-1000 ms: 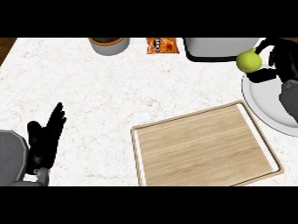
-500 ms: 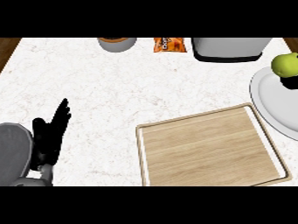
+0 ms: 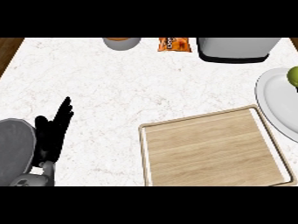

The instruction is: Pick the pear from the tray and place it in the plate

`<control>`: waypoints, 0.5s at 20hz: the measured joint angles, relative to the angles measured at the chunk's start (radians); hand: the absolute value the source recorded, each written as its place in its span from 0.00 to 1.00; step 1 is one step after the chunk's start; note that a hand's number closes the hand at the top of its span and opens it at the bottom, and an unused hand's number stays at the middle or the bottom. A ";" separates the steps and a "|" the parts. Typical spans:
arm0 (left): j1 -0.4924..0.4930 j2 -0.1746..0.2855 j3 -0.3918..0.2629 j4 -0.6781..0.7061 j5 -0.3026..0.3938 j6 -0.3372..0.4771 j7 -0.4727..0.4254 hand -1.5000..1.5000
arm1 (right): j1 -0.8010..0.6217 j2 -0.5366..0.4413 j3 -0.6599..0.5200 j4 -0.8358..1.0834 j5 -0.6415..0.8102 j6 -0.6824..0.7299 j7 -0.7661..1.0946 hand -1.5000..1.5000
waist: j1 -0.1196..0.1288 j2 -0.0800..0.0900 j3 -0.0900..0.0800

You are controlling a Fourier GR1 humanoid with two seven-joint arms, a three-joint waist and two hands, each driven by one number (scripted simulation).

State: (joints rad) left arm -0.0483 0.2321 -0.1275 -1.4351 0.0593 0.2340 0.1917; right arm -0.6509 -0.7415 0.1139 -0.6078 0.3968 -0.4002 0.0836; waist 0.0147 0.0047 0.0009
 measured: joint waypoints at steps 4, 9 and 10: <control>-0.001 -0.009 0.001 -0.007 -0.007 0.000 0.005 0.50 | -0.018 0.004 -0.027 0.126 -0.012 0.084 -0.083 1.00 | 0.006 0.002 0.001; -0.023 -0.007 0.007 -0.004 -0.009 -0.012 0.016 0.50 | -0.039 -0.002 -0.037 0.254 -0.020 0.243 -0.139 0.00 | 0.013 0.006 0.001; -0.031 -0.009 0.007 -0.005 -0.012 -0.009 0.023 0.50 | -0.041 -0.001 -0.038 0.279 -0.018 0.266 -0.153 0.00 | 0.014 0.006 0.001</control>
State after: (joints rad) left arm -0.0789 0.2229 -0.1206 -1.4397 0.0469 0.2253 0.2147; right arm -0.6921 -0.7429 0.0760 -0.3289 0.3789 -0.1343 -0.0698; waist 0.0284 0.0109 0.0022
